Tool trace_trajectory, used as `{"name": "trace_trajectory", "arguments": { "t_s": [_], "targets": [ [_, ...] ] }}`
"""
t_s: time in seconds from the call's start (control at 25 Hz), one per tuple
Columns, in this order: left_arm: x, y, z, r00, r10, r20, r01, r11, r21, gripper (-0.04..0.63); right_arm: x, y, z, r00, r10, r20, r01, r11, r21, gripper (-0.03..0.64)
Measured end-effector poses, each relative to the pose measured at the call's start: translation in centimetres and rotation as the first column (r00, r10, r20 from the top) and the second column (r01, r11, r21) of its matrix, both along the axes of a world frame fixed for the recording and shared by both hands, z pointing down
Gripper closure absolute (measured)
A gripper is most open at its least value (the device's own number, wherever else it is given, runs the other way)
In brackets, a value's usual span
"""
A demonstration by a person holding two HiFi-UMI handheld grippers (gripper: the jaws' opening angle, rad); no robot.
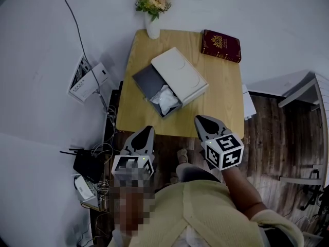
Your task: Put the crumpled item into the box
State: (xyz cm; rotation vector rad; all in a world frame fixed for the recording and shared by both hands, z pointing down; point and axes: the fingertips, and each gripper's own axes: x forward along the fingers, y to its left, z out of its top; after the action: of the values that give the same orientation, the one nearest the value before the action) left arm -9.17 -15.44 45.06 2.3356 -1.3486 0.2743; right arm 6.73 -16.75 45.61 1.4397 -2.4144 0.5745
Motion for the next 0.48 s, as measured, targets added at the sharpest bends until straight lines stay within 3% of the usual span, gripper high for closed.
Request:
{"name": "trace_trajectory", "arguments": {
  "t_s": [0.48],
  "targets": [
    [0.40,0.20,-0.19,1.000,0.019,0.005,-0.019,1.000,0.003,0.561,-0.54,-0.24,-0.95,1.000,-0.026,0.006,0.026,0.999,0.027,0.588]
  ]
}}
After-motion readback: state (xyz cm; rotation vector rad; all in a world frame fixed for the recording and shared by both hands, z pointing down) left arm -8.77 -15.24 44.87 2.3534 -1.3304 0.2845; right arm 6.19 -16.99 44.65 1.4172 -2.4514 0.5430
